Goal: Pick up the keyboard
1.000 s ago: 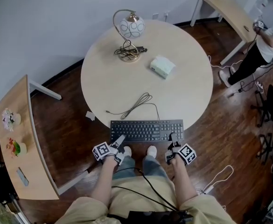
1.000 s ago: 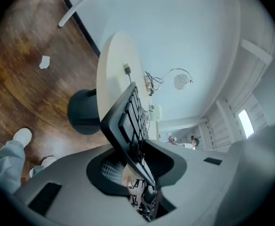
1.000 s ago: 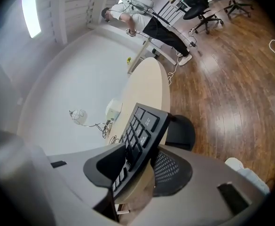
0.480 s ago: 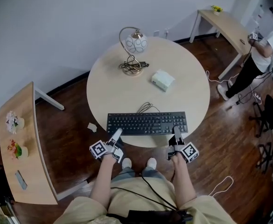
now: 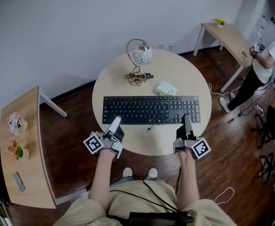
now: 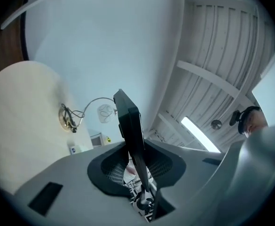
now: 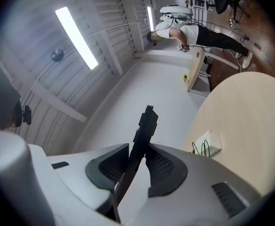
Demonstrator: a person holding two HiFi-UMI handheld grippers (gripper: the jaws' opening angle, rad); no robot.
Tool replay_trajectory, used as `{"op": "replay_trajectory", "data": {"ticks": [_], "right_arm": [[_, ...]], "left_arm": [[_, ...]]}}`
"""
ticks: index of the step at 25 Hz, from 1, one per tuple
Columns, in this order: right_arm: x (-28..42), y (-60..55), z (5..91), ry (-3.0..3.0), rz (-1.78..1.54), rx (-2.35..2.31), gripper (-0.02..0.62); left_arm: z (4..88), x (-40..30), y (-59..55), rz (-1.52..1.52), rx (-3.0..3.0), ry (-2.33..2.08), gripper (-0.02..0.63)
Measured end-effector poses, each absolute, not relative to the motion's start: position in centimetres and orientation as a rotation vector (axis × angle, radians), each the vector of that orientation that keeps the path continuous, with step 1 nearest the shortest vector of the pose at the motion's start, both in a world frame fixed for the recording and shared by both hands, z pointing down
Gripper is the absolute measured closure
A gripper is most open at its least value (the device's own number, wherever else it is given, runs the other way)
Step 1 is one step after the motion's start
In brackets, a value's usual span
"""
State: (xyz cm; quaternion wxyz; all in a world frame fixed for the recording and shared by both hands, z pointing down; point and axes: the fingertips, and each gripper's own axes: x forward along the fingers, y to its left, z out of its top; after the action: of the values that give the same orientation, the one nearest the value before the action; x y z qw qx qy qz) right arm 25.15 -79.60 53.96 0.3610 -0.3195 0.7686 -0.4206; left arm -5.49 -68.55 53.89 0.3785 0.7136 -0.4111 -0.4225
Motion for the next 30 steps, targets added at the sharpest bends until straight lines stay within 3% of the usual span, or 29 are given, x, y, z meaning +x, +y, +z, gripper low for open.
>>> {"op": "replay_trajectory", "data": {"ticks": [10, 30], "right_arm": [[23.8, -80.0, 49.3, 1.952, -1.07, -0.747, 0.463], [23.5, -79.8, 47.9, 1.96, -1.032, -0.678, 0.468]], "left_arm": [[46.9, -6.6, -68.8, -1.089, 1.958, -1.075, 0.522], [46.7, -6.9, -68.3, -1.155, 1.975, -1.048, 0.522]]}}
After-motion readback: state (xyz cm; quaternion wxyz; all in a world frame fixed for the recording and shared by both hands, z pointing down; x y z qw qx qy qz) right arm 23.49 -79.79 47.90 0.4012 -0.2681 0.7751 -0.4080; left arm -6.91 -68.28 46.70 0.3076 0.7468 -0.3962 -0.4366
